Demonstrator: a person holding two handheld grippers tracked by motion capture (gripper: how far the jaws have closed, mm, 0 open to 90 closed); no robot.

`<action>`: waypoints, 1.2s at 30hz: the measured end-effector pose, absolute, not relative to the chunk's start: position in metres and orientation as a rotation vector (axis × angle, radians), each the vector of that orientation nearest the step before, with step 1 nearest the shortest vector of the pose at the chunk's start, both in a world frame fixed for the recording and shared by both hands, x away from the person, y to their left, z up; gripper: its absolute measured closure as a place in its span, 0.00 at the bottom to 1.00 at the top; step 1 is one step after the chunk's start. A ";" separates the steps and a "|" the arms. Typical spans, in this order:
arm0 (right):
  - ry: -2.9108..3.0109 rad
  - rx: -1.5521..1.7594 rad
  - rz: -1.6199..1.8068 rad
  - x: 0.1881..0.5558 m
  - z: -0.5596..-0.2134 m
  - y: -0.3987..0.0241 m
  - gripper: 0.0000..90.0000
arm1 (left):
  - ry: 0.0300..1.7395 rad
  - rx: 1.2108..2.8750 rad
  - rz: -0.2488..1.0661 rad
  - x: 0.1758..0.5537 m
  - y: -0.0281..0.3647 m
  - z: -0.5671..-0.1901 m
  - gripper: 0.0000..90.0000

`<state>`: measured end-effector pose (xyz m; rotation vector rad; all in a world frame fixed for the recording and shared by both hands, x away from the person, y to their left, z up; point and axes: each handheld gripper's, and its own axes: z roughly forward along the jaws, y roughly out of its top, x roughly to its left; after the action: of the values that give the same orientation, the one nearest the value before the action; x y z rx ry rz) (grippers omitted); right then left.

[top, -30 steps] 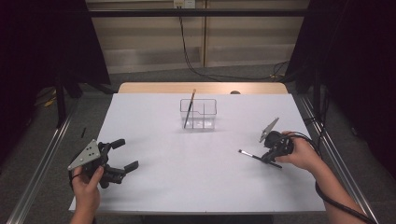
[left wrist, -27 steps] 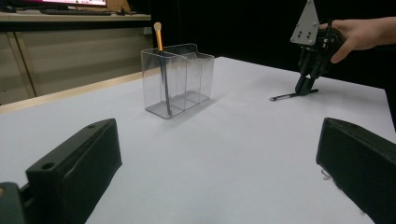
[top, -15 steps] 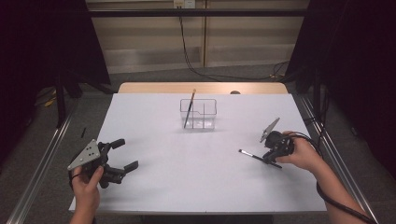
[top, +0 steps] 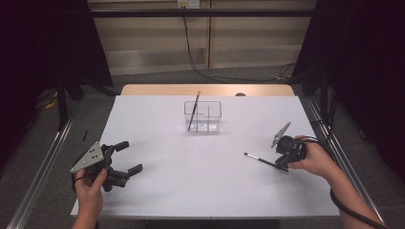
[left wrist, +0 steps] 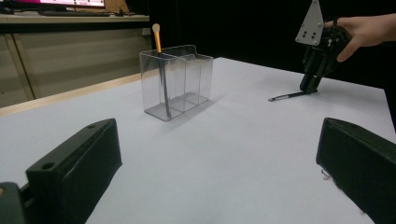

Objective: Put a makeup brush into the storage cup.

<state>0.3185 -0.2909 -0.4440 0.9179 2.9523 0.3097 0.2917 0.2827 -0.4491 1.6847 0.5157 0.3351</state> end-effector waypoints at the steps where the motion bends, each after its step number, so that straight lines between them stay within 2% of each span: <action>1: 2.954 0.913 0.311 0.319 -0.445 -0.292 0.86 | 0.516 1.685 0.335 0.292 0.283 -0.449 0.00; 4: 2.954 0.911 0.309 0.318 -0.447 -0.293 0.85 | 0.514 1.683 0.333 0.292 0.282 -0.449 0.00; 10: 2.965 0.921 0.282 0.318 -0.447 -0.289 0.90 | 0.505 1.691 0.336 0.293 0.281 -0.449 0.00; 19: 2.970 0.922 0.240 0.319 -0.447 -0.285 0.94 | 0.504 1.691 0.336 0.293 0.280 -0.449 0.00; 27: 2.950 0.933 0.292 0.317 -0.447 -0.289 0.94 | 0.511 1.686 0.335 0.292 0.282 -0.449 0.00; 36: 2.910 0.976 0.498 0.316 -0.443 -0.283 0.94 | 0.510 1.688 0.344 0.291 0.284 -0.448 0.00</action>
<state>0.3159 -0.2834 -0.4431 0.9760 2.9097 0.4984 0.2913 0.2837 -0.4484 1.6883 0.5104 0.3438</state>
